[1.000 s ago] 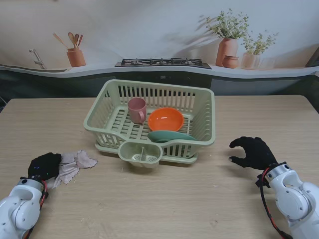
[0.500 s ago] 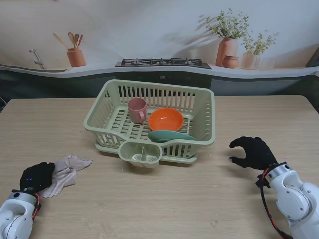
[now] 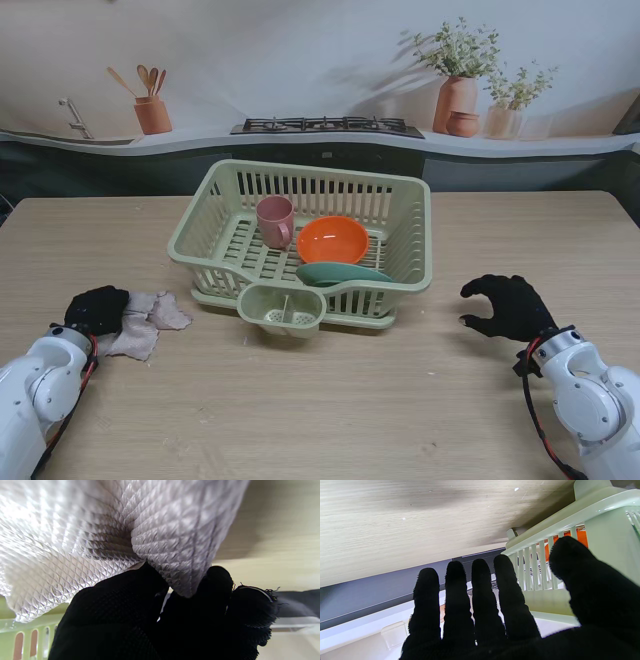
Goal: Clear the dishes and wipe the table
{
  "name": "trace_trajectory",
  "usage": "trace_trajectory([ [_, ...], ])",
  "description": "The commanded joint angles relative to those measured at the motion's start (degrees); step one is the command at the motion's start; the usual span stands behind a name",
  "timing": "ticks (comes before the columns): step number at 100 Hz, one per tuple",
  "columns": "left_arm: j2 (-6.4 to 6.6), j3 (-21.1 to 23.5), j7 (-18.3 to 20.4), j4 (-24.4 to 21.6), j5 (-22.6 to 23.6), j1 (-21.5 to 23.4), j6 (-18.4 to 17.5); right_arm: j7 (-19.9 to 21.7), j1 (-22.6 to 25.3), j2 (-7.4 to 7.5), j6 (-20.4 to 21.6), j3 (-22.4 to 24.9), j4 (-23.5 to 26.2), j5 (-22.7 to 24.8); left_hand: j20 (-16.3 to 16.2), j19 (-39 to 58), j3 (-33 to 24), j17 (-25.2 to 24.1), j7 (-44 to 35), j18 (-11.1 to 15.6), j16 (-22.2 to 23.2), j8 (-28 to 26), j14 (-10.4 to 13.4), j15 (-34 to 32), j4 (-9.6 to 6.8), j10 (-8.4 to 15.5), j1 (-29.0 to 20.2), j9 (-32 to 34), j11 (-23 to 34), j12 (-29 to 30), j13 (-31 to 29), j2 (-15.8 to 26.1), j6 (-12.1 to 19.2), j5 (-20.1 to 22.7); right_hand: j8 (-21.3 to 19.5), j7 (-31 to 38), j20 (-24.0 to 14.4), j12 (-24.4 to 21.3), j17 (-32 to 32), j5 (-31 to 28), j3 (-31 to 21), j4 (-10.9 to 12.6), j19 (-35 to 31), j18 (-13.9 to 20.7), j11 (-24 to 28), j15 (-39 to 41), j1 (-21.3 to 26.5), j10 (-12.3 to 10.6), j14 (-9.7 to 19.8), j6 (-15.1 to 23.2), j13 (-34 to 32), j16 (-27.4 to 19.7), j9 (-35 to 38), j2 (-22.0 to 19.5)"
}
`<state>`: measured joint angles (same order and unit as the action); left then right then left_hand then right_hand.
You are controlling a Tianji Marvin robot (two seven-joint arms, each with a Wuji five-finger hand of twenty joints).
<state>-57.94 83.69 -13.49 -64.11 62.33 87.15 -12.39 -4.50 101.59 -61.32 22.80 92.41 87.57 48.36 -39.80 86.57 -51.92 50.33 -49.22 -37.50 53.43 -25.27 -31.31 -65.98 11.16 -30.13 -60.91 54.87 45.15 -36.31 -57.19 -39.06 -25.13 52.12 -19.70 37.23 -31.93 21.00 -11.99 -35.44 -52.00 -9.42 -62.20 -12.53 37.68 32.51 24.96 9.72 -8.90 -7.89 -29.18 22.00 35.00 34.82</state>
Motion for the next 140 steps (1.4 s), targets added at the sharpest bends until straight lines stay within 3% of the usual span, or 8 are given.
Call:
trace_trajectory([
  [1, -0.28, -1.3, 1.9, 1.4, -0.8, -2.7, -0.4, 0.6, 0.3, -0.07, -0.2, 0.0, 0.4, 0.3, -1.7, 1.7, -1.6, 0.3, -2.3, -2.5, 0.9, -0.1, -4.4, -0.4, -2.28, -0.5, -3.1, 1.4, 0.0, 0.7, -0.5, 1.1, 10.7, 4.8, -0.1, -0.3, 0.3, -0.3, 0.6, -0.8, 0.3, 1.9, 0.9, -0.6, -0.3, -0.7, -1.4, -0.2, 0.3, 0.2, 0.2, -0.1, -0.7, -1.3],
  [18, -0.11, -5.3, 3.8, 5.3, -3.0, -8.2, -0.9, 0.8, 0.3, -0.03, -0.6, 0.0, 0.4, 0.4, -1.8, 1.7, -1.6, 0.3, -2.4, -2.5, 1.0, -0.1, -4.4, -0.4, -2.27, -0.6, -3.1, 1.4, 0.1, 0.7, -0.5, 1.0, 10.7, 4.8, -0.1, -0.3, 0.3, -0.3, 0.6, -0.8, 0.3, 1.9, 0.8, -0.6, -0.3, -0.7, -1.4, -0.1, 0.3, 0.2, 0.2, -0.1, -0.7, -1.3],
  [36, -0.17, -5.7, 6.4, 4.3, -4.0, -8.3, -0.6, 0.3, 0.3, -0.15, -0.7, 0.0, 0.2, 0.2, -1.9, 1.7, -1.6, 0.3, -2.4, -2.5, 1.0, 0.0, -4.4, -0.5, -2.26, -0.7, -3.1, 1.4, 0.1, 0.7, -0.5, 1.1, 10.5, 4.8, -0.1, -0.3, 0.3, -0.3, 0.7, -0.8, 0.3, 1.9, 0.9, -0.6, -0.4, -0.7, -1.4, -0.1, 0.3, 0.3, 0.2, -0.1, -0.7, -1.3],
  [50, -0.25, -2.2, 7.6, -0.7, -2.6, -3.4, -0.2, -0.4, 0.3, -0.23, -0.2, 0.6, -0.1, 0.2, -2.0, 1.8, -1.6, 0.4, -2.4, -2.5, 1.1, 0.0, -4.5, -0.5, -2.25, -0.9, -3.1, 1.3, 0.1, 0.7, -0.5, 1.2, 10.4, 4.7, -0.1, -0.3, 0.3, -0.3, 0.7, -0.9, 0.3, 1.9, 0.9, -0.6, -0.4, -0.7, -1.4, -0.2, 0.3, 0.2, 0.2, -0.1, -0.7, -1.3],
  [78, -1.03, 6.3, 8.2, -13.6, 1.0, 11.4, 2.7, -0.5, 0.5, -0.33, -0.1, 0.7, -0.6, -0.5, -2.1, 1.8, -1.5, 0.3, -2.2, -2.5, 1.2, 0.1, -4.8, -0.5, -2.24, -1.2, -3.3, 1.1, 0.0, 0.7, -0.1, 1.4, 9.9, 4.5, 0.0, -0.4, 0.3, -0.3, 0.8, -0.9, 0.4, 1.9, 1.0, -0.6, -0.4, -0.8, -1.4, -0.1, 0.2, 0.2, 0.3, -0.2, -0.7, -1.3],
  [107, -2.21, 11.2, 5.0, -21.5, 2.5, 22.9, 5.3, -0.4, 1.0, -0.29, 1.0, 1.9, -0.3, -0.3, -2.4, 1.9, -1.4, 0.0, -1.9, -2.5, 1.3, 0.1, -5.1, -0.6, -2.26, -1.5, -3.5, 0.9, 0.0, 0.6, 0.0, 1.5, 9.5, 4.4, -0.1, -0.4, 0.3, -0.3, 0.8, -0.9, 0.3, 1.9, 1.0, -0.7, -0.4, -0.8, -1.3, -0.1, 0.3, 0.2, 0.3, -0.1, -0.8, -1.3],
  [123, -2.49, 12.1, 1.9, -21.4, 3.1, 24.8, 5.3, -0.5, 1.1, -0.26, 1.1, 1.9, -0.3, -0.1, -2.5, 1.9, -1.4, 0.0, -1.8, -2.5, 1.3, 0.1, -5.0, -0.5, -2.25, -1.6, -3.5, 0.8, 0.0, 0.6, 0.1, 1.5, 9.5, 4.4, -0.1, -0.5, 0.3, -0.3, 0.8, -0.9, 0.3, 1.9, 1.0, -0.6, -0.4, -0.8, -1.3, -0.1, 0.2, 0.2, 0.2, -0.1, -0.7, -1.3],
  [140, -2.32, 10.7, 0.6, -17.9, 2.3, 21.3, 4.7, -0.1, 1.0, -0.2, 1.1, 1.8, -0.1, 0.1, -2.6, 1.8, -1.4, 0.0, -1.7, -2.5, 1.3, 0.0, -5.0, -0.6, -2.25, -1.5, -3.5, 0.9, 0.0, 0.6, 0.0, 1.5, 9.5, 4.5, -0.1, -0.5, 0.2, -0.3, 0.7, -0.9, 0.3, 1.9, 1.0, -0.6, -0.4, -0.8, -1.4, -0.2, 0.2, 0.2, 0.3, -0.1, -0.7, -1.3],
])
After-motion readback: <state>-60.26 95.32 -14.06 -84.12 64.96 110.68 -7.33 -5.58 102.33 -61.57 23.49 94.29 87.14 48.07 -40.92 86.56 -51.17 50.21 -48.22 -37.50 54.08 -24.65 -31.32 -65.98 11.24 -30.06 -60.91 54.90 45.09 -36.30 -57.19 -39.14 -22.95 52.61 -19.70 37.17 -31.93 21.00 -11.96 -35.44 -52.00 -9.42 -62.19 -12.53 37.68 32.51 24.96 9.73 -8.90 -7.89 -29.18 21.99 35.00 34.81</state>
